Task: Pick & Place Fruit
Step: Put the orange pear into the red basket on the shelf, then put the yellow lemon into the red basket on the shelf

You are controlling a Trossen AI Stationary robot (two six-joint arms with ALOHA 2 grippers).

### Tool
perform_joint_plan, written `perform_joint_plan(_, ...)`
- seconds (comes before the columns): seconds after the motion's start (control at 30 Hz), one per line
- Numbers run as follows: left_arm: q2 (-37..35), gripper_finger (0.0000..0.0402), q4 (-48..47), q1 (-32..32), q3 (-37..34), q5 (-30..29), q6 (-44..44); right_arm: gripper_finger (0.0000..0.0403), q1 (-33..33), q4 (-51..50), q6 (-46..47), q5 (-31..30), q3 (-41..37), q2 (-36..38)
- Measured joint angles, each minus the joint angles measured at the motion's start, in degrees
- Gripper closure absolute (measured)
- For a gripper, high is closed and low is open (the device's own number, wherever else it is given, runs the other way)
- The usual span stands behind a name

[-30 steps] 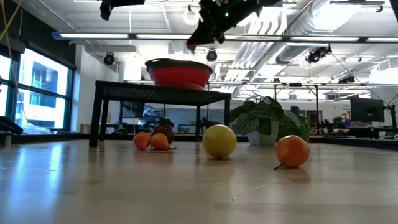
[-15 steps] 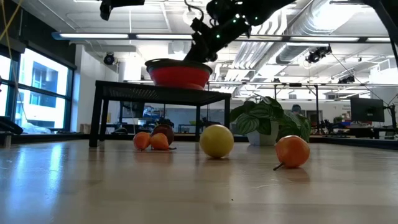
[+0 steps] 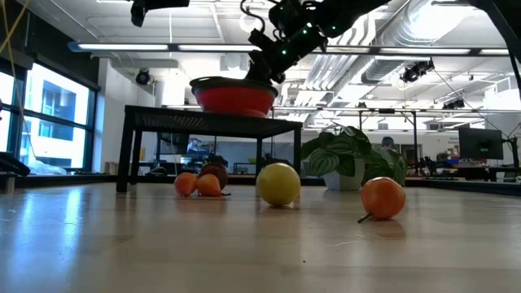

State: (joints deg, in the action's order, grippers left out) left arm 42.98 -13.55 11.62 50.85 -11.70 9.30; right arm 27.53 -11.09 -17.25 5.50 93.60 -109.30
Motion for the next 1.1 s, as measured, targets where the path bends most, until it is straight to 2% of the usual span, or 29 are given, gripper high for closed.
perform_joint_plan(0.17, 0.0, 0.0402, 0.0, 0.0, 0.0, 0.0, 0.0, 0.0274, 0.0, 1.8, -0.9, -0.7, 0.0, 0.0)
perform_joint_plan(0.47, 0.0, 0.0402, -0.1, 0.0, 0.0, 0.0, 0.0, 0.0187, 0.0, 1.9, -1.1, -1.1, 0.0, 0.0)
perform_joint_plan(0.6, 0.0, 0.0402, -0.1, 0.0, 0.0, 0.0, 0.0, 0.0167, 0.0, 2.4, -1.8, -1.1, 0.0, 0.9)
perform_joint_plan(0.8, 0.0, 0.0402, 0.0, 0.0, 0.0, 0.0, 0.0, 0.0176, 0.3, 2.1, -2.6, -0.6, 0.0, 5.7)
perform_joint_plan(1.1, 0.0, 0.0402, 0.0, 0.0, 0.0, 0.0, 0.0, 0.0217, 0.2, -3.5, -1.5, -0.9, 0.0, 12.8)
